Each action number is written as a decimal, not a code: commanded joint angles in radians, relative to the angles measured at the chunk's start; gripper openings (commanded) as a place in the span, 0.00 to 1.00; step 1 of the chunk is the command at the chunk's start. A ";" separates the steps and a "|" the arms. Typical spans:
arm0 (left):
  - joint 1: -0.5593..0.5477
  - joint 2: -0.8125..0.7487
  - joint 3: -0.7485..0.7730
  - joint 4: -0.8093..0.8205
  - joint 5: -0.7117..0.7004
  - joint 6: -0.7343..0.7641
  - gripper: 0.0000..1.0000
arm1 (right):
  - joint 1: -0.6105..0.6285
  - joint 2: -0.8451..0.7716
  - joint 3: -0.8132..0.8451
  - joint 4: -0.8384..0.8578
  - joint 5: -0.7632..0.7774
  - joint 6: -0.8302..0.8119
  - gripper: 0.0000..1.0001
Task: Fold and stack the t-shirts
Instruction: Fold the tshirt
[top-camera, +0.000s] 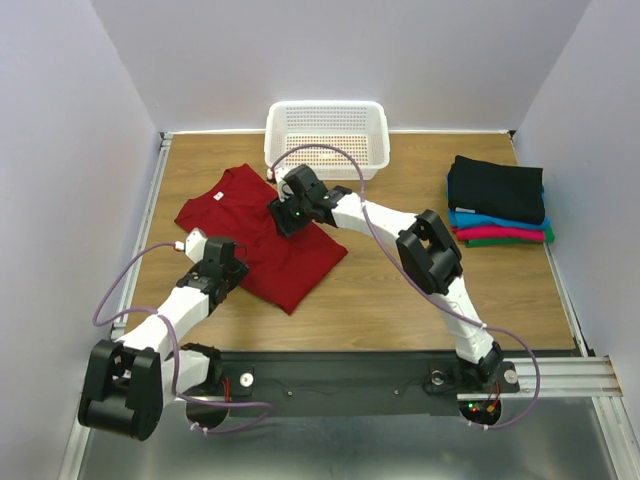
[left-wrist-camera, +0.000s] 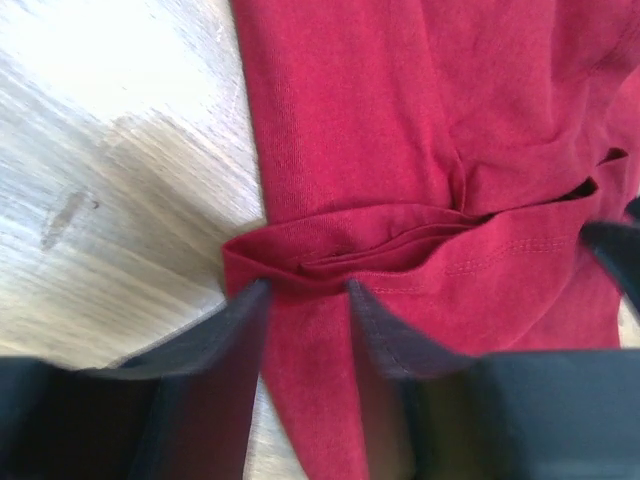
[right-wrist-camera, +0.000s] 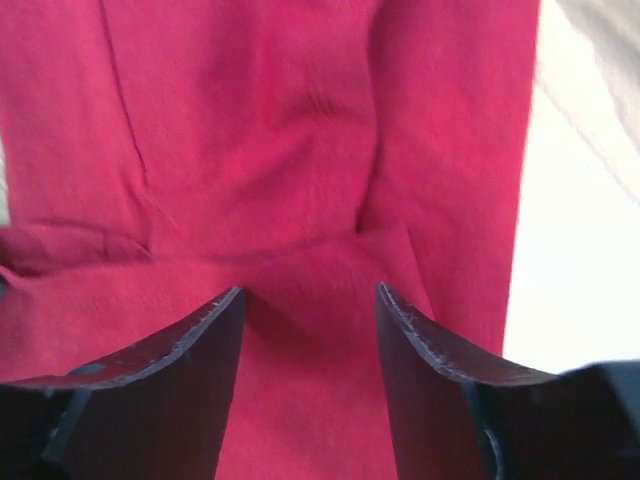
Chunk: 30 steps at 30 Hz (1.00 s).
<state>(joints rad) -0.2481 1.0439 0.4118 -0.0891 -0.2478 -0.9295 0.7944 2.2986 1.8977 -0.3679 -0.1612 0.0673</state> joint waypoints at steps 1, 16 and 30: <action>0.013 0.033 -0.010 0.060 0.013 0.023 0.41 | 0.023 0.051 0.106 0.040 0.009 -0.032 0.58; 0.020 -0.013 -0.018 0.063 0.022 0.052 0.00 | 0.023 0.130 0.172 0.038 0.065 -0.026 0.21; 0.020 -0.116 0.004 -0.018 0.002 0.063 0.00 | 0.023 -0.005 0.124 0.041 0.115 0.014 0.13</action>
<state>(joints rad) -0.2337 0.9318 0.4007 -0.0536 -0.2031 -0.8547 0.8131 2.3955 2.0277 -0.3595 -0.0814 0.0700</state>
